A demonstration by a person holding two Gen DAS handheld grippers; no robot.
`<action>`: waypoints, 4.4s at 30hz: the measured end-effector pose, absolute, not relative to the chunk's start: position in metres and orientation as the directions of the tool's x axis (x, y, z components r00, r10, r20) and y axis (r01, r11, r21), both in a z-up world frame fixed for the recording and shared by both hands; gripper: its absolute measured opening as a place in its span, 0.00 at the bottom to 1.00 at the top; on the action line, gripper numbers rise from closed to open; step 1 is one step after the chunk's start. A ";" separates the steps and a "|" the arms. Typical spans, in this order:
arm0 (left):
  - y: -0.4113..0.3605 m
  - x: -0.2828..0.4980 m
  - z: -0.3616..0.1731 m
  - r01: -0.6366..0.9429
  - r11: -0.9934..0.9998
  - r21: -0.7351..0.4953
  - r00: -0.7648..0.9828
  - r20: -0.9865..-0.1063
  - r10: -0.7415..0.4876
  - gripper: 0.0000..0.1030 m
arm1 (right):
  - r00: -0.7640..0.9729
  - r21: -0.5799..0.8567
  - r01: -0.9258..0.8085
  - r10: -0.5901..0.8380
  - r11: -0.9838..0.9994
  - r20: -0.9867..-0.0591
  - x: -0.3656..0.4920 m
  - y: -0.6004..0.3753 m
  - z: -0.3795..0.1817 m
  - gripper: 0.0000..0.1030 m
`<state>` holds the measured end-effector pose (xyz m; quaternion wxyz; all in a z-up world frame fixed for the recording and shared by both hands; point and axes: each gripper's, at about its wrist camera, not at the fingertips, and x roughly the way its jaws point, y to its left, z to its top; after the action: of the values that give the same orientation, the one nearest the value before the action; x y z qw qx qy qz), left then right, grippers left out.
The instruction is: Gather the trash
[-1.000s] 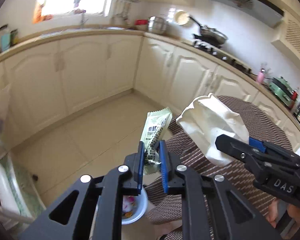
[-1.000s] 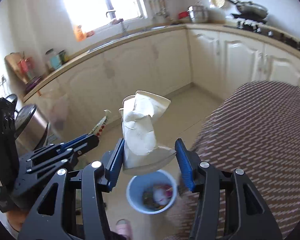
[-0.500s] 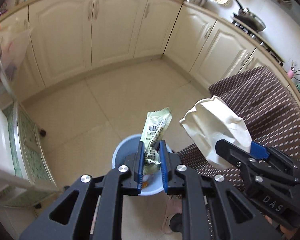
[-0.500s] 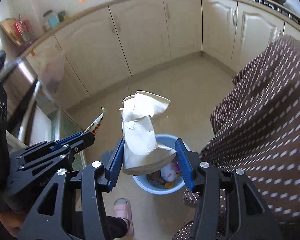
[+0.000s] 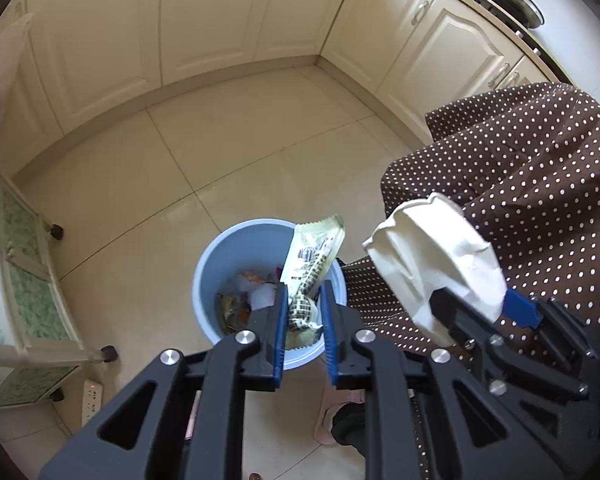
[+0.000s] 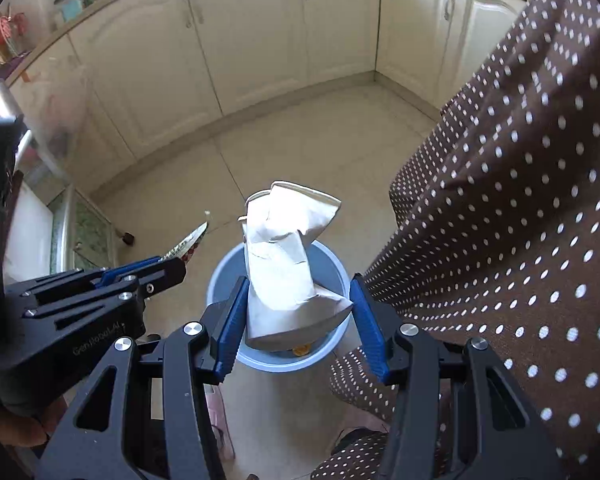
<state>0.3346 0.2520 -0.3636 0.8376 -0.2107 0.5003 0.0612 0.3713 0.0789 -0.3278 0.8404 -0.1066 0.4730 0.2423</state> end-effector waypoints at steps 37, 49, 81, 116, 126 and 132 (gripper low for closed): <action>0.278 0.296 -0.340 -0.382 0.889 -0.252 0.482 -0.875 -0.041 0.63 | 0.434 0.063 -0.546 0.346 0.836 -0.832 0.383 0.108 -0.307 0.49; 0.223 0.234 -0.219 -0.256 0.944 -0.207 0.647 -0.763 0.008 0.68 | 0.674 -0.092 -0.497 0.316 0.863 -0.668 0.287 0.036 -0.183 0.62; 0.019 0.021 -0.003 0.046 0.999 -0.030 0.954 -0.295 -0.053 0.89 | 0.966 -0.084 -0.177 0.157 0.981 -0.205 0.066 -0.168 -0.024 0.93; -0.002 -0.020 0.025 0.050 0.998 -0.025 0.978 -0.202 -0.054 0.90 | 0.967 -0.065 -0.225 0.215 0.972 -0.133 0.021 -0.180 -0.001 0.93; 0.001 -0.018 0.021 0.045 0.999 -0.030 0.976 -0.211 -0.051 0.90 | 0.966 -0.066 -0.231 0.221 0.971 -0.136 0.022 -0.177 0.001 0.93; 0.001 -0.017 0.021 0.047 0.998 -0.031 0.976 -0.213 -0.053 0.90 | 0.966 -0.070 -0.231 0.221 0.970 -0.133 0.021 -0.176 0.001 0.93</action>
<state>-0.0172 0.0010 0.0208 0.9938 -0.0128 0.1077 -0.0250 0.0212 -0.1757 0.0013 0.9906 -0.0425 0.0624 0.1141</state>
